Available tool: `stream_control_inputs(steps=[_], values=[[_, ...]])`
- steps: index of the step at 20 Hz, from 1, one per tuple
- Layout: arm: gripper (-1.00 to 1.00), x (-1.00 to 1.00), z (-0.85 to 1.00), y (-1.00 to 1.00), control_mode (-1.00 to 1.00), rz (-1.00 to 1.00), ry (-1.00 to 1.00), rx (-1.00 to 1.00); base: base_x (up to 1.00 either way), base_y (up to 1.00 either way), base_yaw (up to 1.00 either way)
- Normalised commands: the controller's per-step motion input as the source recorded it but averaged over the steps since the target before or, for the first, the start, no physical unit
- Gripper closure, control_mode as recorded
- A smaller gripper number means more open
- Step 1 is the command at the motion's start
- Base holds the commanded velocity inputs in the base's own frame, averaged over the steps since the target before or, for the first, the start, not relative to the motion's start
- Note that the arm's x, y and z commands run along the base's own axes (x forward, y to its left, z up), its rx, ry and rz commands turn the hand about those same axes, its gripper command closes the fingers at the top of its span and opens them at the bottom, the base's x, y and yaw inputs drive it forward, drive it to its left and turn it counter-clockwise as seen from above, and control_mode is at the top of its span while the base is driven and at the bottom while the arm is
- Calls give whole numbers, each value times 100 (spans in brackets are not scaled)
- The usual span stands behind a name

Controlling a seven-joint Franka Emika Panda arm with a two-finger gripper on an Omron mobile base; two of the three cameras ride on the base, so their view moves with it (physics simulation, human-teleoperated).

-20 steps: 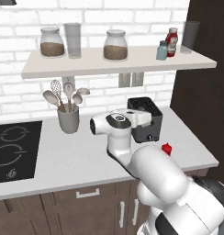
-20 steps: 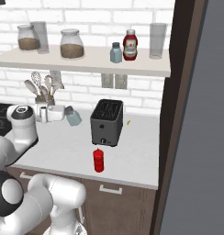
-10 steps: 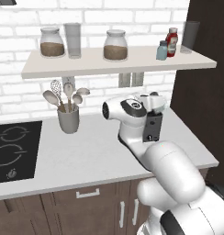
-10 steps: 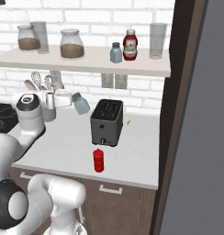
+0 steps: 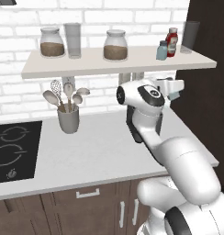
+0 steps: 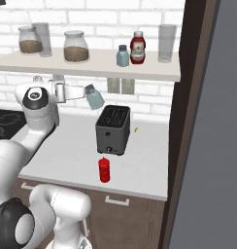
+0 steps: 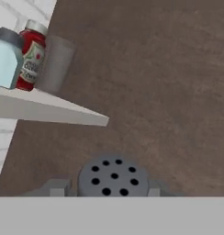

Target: Put the shaker and condiment bottle from the counter next to their counterparts in the cabinet.

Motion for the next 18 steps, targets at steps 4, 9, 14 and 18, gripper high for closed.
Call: stream_control_inputs(steps=[4, 9, 14, 18], values=[[100, 0, 47, -5, -100, 0, 0, 0, 0, 0, 0], [100, 0, 40, 0, -100, 0, 0, 0, 0, 0, 0], [100, 0, 46, 0, -100, 0, 0, 0, 0, 0, 0], [100, 0, 55, 0, -100, 0, 0, 0, 0, 0, 0]])
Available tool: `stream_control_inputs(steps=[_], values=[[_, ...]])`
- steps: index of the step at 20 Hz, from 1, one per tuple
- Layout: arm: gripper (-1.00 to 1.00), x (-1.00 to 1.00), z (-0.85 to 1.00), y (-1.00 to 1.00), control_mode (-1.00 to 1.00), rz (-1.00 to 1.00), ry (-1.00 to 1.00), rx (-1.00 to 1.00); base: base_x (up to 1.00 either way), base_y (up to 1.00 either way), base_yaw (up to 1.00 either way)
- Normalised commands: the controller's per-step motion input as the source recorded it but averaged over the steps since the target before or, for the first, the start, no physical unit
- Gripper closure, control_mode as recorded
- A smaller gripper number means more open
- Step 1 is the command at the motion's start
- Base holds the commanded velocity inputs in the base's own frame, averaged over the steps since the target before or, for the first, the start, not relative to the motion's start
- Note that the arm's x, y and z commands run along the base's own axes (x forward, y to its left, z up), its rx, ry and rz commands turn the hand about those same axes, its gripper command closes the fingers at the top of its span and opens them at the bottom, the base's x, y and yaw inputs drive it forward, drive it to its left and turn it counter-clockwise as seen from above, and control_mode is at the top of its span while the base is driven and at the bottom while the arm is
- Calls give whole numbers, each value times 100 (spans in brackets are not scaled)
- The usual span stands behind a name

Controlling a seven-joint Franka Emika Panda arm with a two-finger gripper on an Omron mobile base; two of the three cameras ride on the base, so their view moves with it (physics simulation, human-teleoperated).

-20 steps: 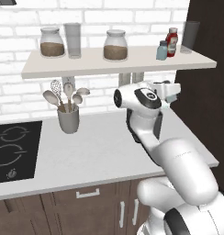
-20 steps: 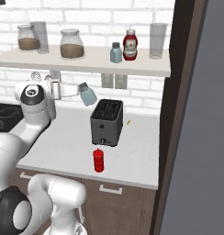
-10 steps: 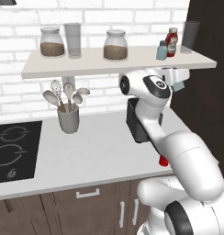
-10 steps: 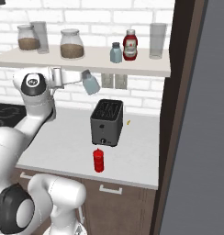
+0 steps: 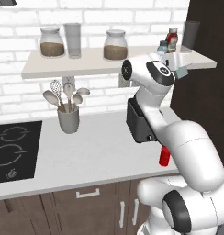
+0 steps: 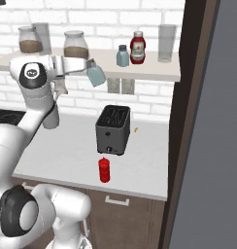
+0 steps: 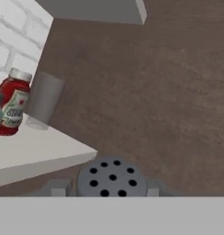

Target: Put the shaker and condiment bottle from the counter next to their counterparts in the cabinet.

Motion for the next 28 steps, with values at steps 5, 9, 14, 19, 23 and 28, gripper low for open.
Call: stream_control_inputs(steps=[5, 9, 14, 19, 23, 28], values=[[100, 0, 46, 0, -100, 0, 0, 2, 0, 0, 0], [100, 0, 21, 0, -100, -3, 0, 0, 0, 0, 0], [100, 0, 2, 0, -100, 0, 0, 0, 0, 0, 0], [100, 13, -7, 0, -100, -7, 8, 8, 0, 0, 0], [100, 21, 0, 0, -100, -11, 11, 29, 0, 0, 0], [100, 7, 0, 0, -100, -1, 4, 10, 0, 0, 0]])
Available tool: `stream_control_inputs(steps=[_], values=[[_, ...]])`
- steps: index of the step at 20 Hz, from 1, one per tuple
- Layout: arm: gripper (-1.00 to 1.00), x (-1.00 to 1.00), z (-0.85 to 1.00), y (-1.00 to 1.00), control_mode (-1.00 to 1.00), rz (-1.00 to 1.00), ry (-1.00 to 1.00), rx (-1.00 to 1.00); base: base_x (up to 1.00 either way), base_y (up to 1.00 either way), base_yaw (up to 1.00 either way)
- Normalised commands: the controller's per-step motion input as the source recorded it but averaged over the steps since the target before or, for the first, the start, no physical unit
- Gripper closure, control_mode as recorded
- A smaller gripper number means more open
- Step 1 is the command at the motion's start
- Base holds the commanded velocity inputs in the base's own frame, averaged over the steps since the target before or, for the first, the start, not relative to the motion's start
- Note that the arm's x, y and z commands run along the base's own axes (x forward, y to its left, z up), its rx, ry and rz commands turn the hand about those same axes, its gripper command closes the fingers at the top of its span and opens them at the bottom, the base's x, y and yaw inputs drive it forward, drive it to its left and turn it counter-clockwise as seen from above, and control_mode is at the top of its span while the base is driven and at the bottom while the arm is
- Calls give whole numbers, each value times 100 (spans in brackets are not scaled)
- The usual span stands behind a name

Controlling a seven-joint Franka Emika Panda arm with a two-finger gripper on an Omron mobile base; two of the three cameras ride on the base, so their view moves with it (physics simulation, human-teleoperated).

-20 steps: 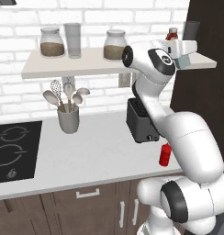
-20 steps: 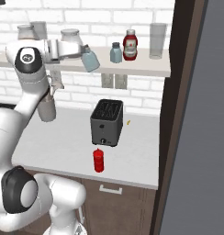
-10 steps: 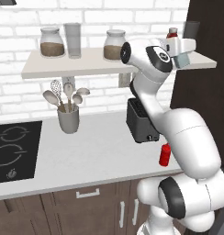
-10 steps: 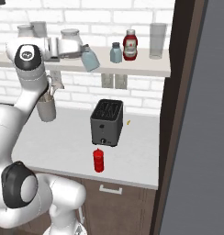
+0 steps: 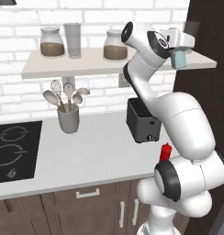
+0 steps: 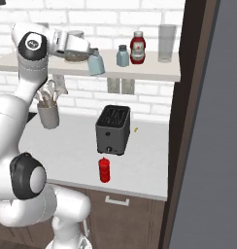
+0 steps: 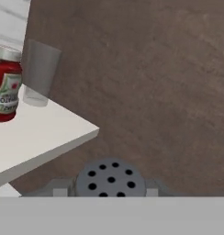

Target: Put the shaker and condiment bottle from the counter next to their counterparts in the cabinet.

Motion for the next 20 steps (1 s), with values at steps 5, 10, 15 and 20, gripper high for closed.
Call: stream_control_inputs(steps=[5, 10, 15, 20], values=[[100, 0, 0, 0, -100, 0, -4, 2, 0, 0, 0], [100, 0, 0, 0, -100, 0, -29, 26, 0, 0, 0], [100, 0, 0, 1, -100, 1, -18, 17, 0, 0, 0], [100, 0, 0, 1, -100, 0, 0, 0, 0, 0, 0]])
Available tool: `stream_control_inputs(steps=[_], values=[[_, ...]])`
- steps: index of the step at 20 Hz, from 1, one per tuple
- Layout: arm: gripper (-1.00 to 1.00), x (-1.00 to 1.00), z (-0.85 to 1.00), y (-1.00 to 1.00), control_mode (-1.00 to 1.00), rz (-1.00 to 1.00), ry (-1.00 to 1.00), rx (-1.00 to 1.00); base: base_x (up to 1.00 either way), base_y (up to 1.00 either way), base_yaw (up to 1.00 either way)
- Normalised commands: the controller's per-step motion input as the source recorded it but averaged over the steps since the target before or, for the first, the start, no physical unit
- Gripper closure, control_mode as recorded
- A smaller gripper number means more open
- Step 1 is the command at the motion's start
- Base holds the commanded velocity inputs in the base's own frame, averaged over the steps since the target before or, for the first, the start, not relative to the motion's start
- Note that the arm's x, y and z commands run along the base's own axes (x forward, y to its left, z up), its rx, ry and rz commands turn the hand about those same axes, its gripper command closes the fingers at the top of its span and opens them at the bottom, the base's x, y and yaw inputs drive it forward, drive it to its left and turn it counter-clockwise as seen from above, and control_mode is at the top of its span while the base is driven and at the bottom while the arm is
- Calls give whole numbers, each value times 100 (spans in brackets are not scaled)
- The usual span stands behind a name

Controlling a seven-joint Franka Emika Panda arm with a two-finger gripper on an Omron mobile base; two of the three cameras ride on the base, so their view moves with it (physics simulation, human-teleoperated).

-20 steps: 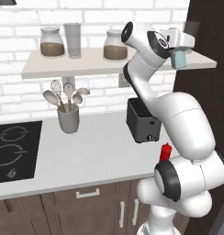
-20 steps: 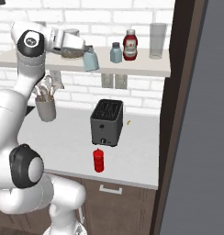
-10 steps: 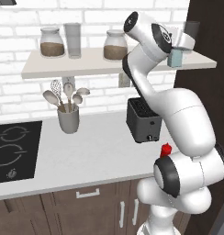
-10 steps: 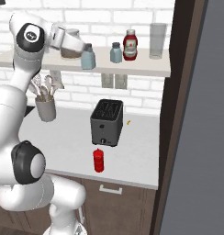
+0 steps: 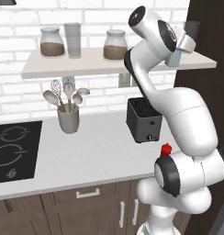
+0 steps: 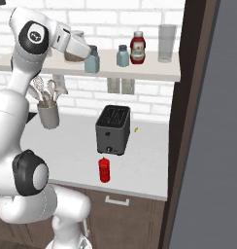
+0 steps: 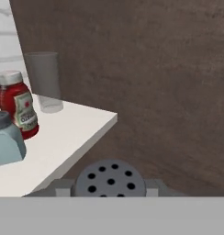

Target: Put the shaker and condiment bottle from the counter next to their counterparts in the cabinet.

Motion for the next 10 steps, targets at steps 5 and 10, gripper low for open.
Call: stream_control_inputs(steps=[5, 10], values=[[100, 17, 0, 26, -100, 4, 0, 0, 0, 0, 0], [100, 19, 0, 19, -100, 12, 0, 0, 0, 0, 0]])
